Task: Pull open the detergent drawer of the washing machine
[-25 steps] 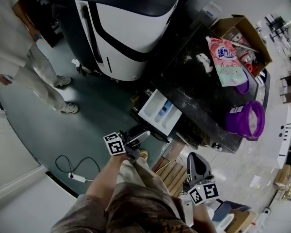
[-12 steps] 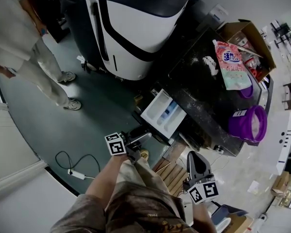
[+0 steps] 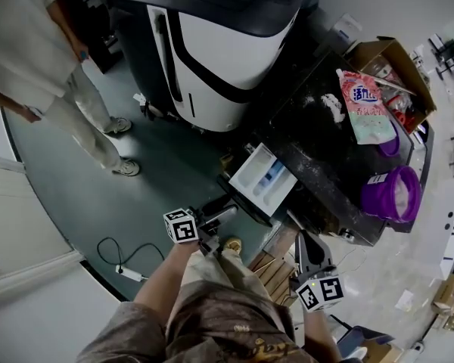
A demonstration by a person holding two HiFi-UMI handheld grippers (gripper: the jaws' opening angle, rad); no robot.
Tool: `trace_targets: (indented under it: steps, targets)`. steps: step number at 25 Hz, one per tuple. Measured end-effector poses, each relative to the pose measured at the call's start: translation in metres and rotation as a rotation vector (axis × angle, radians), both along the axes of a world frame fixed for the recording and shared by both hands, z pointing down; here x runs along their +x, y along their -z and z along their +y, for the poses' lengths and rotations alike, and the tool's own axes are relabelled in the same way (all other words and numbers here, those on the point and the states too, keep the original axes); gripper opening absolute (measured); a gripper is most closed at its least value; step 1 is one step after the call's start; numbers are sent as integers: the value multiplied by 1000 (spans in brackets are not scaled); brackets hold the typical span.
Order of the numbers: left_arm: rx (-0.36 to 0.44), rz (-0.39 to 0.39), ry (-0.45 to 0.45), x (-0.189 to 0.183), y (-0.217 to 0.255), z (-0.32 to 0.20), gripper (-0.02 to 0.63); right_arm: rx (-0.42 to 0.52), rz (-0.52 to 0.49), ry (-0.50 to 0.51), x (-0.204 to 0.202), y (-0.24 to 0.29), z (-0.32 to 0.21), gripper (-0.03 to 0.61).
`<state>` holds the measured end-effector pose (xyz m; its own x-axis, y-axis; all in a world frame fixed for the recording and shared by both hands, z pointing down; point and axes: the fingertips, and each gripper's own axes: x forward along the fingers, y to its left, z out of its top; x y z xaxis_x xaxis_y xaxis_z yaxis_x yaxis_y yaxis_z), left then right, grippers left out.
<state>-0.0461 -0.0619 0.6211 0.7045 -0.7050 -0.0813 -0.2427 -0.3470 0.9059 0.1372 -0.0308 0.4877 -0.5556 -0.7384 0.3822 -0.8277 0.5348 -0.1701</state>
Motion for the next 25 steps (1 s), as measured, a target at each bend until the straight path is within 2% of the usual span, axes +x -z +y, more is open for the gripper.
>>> trace_targets:
  steps: [7, 11, 18, 25]
  targets:
    - [48, -104, 57, -41, 60, -3, 319, 49, -39, 9, -7, 21, -9, 5]
    - [74, -197, 75, -52, 106, -9, 319, 81, -67, 13, -9, 34, -13, 5]
    - [173, -329, 50, -26, 180, -16, 319, 146, -84, -26, 8, 56, -19, 5]
    - [335, -567, 10, 10, 230, -15, 319, 215, -70, -58, 21, 81, -24, 5]
